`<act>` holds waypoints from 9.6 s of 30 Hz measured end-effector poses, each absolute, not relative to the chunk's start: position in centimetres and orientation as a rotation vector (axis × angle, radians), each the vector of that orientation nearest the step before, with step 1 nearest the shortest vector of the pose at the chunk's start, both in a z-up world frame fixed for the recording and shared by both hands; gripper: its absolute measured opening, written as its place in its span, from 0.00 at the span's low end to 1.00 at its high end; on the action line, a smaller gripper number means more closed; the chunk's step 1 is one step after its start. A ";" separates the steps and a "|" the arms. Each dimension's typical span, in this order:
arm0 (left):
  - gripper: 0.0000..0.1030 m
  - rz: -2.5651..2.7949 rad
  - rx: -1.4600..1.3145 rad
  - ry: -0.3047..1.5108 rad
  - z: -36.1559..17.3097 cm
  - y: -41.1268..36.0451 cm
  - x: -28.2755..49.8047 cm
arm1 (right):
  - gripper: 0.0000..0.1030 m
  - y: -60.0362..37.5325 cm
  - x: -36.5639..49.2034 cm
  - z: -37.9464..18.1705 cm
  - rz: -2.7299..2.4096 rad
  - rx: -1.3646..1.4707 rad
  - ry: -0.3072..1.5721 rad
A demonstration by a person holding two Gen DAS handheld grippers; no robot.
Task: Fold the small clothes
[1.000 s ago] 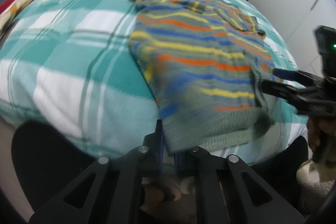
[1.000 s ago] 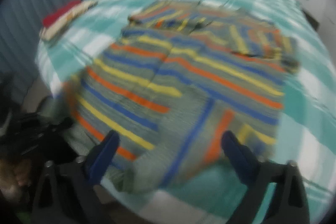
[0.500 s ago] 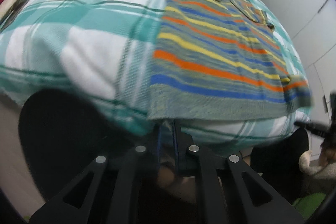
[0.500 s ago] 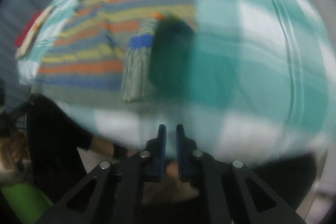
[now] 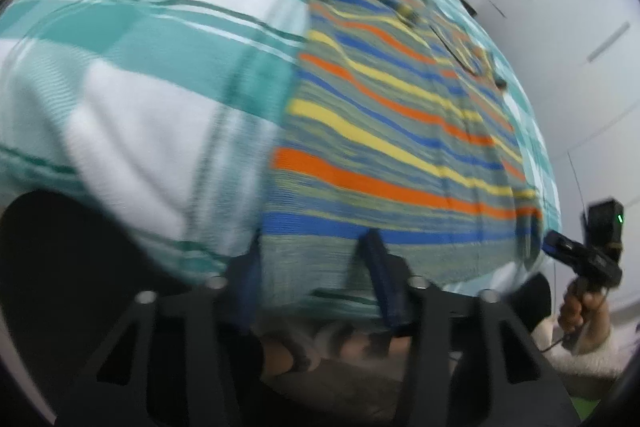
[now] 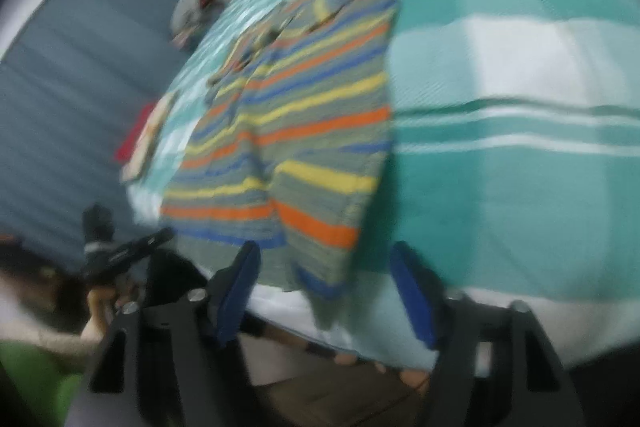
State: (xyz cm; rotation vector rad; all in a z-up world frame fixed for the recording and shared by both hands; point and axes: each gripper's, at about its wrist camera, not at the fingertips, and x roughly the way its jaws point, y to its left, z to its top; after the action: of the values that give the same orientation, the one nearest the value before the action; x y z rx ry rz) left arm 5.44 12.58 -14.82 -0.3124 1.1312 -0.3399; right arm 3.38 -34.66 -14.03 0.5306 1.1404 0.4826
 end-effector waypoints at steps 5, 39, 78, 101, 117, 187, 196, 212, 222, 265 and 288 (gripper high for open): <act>0.03 -0.377 -0.262 1.131 -13.8 12.6 5.2 | 0.07 -34.8 2.6 -15.0 0.480 0.562 1.167; 0.02 -0.278 -0.329 1.259 -17.8 14.8 5.7 | 0.04 -35.8 1.2 -18.0 0.224 0.430 1.419; 0.77 -0.222 -0.216 0.939 -9.2 13.1 6.8 | 0.56 -30.2 16.0 -1.5 0.208 -0.164 0.988; 0.83 -0.079 -0.234 0.968 -10.4 15.6 5.1 | 0.04 -36.0 31.2 -4.9 0.035 0.030 0.950; 0.83 -0.168 -0.121 0.979 -9.1 10.2 5.7 | 0.03 -58.3 23.3 -10.6 -0.379 0.308 1.015; 0.05 0.156 -0.038 0.932 -4.0 20.5 33.6 | 0.55 -48.5 9.2 -14.8 -0.307 0.078 0.775; 0.04 0.352 -0.199 1.020 -11.8 29.8 31.8 | 0.55 -48.1 9.4 -14.9 -0.321 0.052 0.782; 0.03 0.378 -0.230 1.039 -15.0 30.0 31.5 | 0.55 -47.9 9.6 -15.0 -0.328 0.039 0.782; 0.06 0.399 -0.266 1.025 -15.0 30.9 31.0 | 0.55 -47.9 9.6 -15.0 -0.328 0.039 0.782; 0.99 0.048 -0.044 0.977 -15.9 18.2 21.5 | 0.59 -47.6 10.2 -15.1 -0.355 -0.007 0.795; 0.99 0.000 -0.135 0.838 -12.4 18.6 18.6 | 0.87 -49.8 9.2 -12.2 -0.292 0.192 0.896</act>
State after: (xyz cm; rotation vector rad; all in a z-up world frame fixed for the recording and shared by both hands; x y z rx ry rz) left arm 18.62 18.58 -12.35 -0.1348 0.8385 0.0000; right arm 9.18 -49.75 -12.17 0.1920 0.8959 -0.2921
